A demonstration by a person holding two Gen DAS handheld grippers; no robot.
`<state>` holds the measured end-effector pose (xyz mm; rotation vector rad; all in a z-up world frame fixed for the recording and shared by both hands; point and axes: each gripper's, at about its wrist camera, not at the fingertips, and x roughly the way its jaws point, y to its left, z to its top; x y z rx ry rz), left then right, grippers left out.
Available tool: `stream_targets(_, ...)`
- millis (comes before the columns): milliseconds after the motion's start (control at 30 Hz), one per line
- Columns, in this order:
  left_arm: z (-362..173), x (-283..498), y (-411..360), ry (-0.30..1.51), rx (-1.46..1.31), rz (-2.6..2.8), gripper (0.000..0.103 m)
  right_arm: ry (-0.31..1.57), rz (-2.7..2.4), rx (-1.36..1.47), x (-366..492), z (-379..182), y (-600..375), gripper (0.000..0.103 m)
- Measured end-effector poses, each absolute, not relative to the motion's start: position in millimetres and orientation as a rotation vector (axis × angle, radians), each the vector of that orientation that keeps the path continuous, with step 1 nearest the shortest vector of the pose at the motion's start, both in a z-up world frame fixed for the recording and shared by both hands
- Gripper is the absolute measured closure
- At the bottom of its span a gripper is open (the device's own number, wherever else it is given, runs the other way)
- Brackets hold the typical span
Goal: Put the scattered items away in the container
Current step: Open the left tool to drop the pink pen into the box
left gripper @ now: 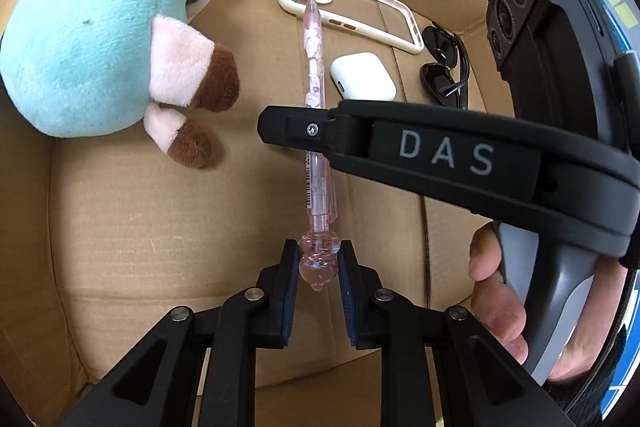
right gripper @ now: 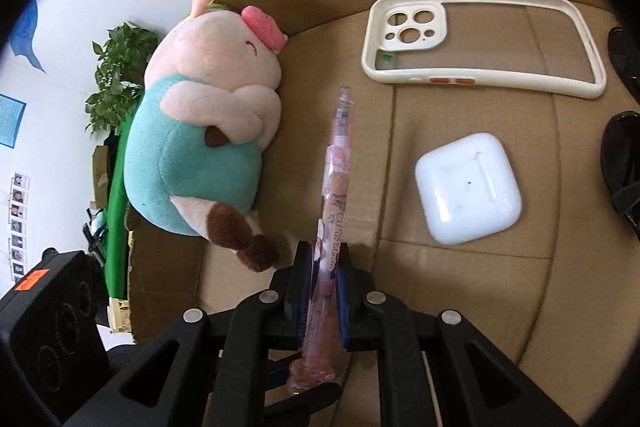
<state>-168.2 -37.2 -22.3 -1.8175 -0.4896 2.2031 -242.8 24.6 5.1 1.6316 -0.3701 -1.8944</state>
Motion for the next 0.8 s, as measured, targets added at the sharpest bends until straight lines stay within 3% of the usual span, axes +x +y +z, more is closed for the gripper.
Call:
stream_targets(67,-19.6,-166.1,-40.5,-0.513,-1.804,2.214,0.059,-0.378,-1.889,1.628,-242.6,5.4,25.1,0.087)
stream_targets(100,-15.5,-163.3,-43.1,-0.519,-1.794,2.236,0.039,-0.385,-1.885,1.621,-241.5,6.5,25.7,0.077)
stream_targets(133,-10.9,-160.6,-45.1,-0.511,-1.779,2.262,0.034,-0.389,-1.885,1.615,-239.5,9.1,26.7,0.070)
stream_targets(200,1.1,-152.4,-50.0,-0.492,-1.735,2.314,0.033,-0.390,-1.917,1.596,-234.1,18.8,31.2,0.049)
stream_targets(333,24.6,-127.2,-59.0,-0.441,-1.632,2.455,0.023,-0.398,-2.009,1.457,-211.4,55.6,48.8,0.044)
stream_targets(500,56.0,-72.3,-59.6,-0.245,-1.393,2.724,0.015,-0.305,-2.228,1.237,-155.6,99.3,84.1,0.027)
stream_targets(633,64.9,-48.6,-50.4,-0.131,-1.182,2.916,0.003,-0.111,-2.474,1.105,-101.3,108.0,99.9,0.026)
stream_targets(800,52.0,-44.3,-33.8,-0.046,-1.070,3.019,0.000,0.004,-2.679,0.972,-62.4,98.1,123.4,0.026)
